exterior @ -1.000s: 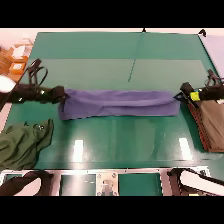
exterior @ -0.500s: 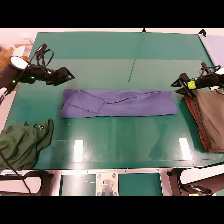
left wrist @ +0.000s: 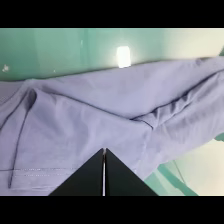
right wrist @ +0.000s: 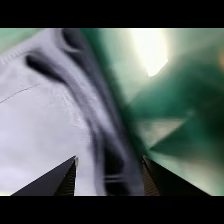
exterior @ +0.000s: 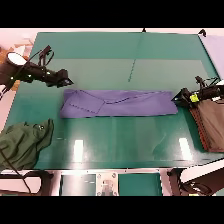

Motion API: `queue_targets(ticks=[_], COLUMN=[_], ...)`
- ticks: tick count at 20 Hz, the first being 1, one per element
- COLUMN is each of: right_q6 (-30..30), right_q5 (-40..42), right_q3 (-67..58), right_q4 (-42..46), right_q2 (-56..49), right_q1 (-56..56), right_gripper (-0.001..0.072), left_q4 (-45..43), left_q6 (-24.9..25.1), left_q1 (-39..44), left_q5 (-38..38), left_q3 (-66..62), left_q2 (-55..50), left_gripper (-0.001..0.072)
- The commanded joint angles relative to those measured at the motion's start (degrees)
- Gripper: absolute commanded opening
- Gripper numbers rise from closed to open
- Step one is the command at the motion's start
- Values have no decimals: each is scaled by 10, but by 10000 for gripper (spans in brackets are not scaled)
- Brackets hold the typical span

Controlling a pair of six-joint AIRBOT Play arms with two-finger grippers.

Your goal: Fold the shirts.

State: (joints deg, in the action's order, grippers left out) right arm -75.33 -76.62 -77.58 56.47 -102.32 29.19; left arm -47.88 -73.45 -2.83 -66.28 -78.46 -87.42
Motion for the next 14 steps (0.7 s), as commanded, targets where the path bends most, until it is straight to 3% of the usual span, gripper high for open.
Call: queue_targets(ticks=[1,2,3,4,6,10,14], right_q6=[50,58,64,73,72,66,55], right_q5=[3,4,6,10,7,-83,-134], right_q3=[1,-3,-7,-10,-28,-83,-99], right_q4=[-47,-62,-78,-94,-104,-104,-104], right_q2=[-45,-54,-60,-61,-61,-23,92], right_q1=[2,2,2,2,2,2,-4], right_gripper=[476,472,406,165,16,15,15], left_q4=[3,3,2,2,-5,-5,31], left_q6=[-2,-2,-5,-6,-16,-28,-27], left_q1=[1,6,14,27,66,176,304], left_q5=[-9,-6,-2,4,34,125,243], left_q3=[-1,-1,-1,-1,-1,-1,-2], left_q2=[0,0,0,-1,-3,-32,-111], left_gripper=[25,25,25,25,25,25,25])
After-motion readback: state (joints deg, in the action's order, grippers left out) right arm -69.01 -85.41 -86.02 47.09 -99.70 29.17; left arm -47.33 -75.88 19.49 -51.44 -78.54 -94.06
